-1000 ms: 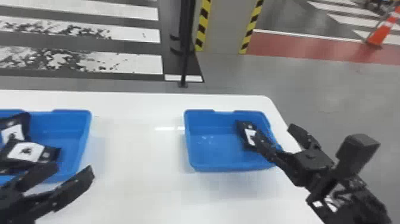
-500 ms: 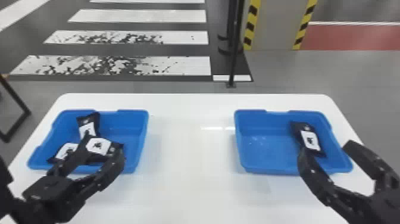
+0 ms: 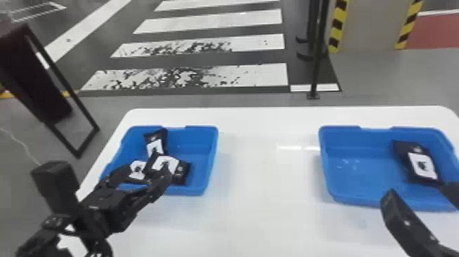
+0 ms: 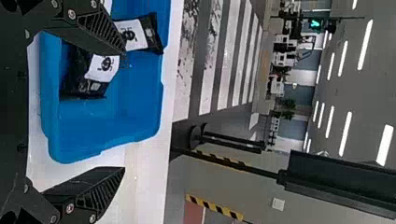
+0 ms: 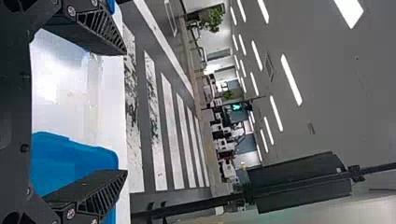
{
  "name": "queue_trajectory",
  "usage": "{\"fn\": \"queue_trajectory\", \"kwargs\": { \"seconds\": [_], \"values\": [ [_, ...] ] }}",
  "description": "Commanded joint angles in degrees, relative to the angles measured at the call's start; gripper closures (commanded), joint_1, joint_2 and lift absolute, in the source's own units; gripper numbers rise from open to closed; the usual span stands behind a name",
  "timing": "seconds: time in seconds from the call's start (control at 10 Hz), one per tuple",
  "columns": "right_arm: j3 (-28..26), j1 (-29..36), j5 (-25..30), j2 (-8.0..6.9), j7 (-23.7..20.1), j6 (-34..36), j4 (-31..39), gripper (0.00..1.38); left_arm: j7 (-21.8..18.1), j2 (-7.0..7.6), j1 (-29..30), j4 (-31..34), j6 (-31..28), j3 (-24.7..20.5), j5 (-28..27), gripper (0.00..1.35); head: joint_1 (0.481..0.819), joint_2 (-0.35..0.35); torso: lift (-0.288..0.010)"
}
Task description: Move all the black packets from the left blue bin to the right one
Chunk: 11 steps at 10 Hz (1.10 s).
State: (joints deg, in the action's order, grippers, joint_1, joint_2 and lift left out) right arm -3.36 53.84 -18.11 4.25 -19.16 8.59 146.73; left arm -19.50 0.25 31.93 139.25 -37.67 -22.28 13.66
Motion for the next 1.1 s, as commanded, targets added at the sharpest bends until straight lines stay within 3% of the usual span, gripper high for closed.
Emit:
{"fn": "queue_trajectory", "kwargs": {
  "seconds": [0.0, 0.5, 1.0],
  "values": [
    [0.50, -0.12, -0.74, 0.40, 0.00, 0.40, -0.27, 0.13, -0.01, 1.07, -4.79, -3.76, -3.81, -0.91, -2.35, 0.17, 0.695, 0.235, -0.140],
    [1.65, -0.26, -2.11, 1.28, -0.09, 2.23, -0.55, 0.13, 0.25, 3.35, -18.85, -20.08, -7.74, -2.17, -5.43, 0.17, 0.695, 0.321, -0.140],
    [1.88, -0.54, -3.14, 1.28, -0.35, 3.64, -1.40, 0.13, 0.43, 6.34, -29.12, -34.56, -9.43, 0.69, -5.09, 0.18, 0.695, 0.334, -0.140]
  ]
}}
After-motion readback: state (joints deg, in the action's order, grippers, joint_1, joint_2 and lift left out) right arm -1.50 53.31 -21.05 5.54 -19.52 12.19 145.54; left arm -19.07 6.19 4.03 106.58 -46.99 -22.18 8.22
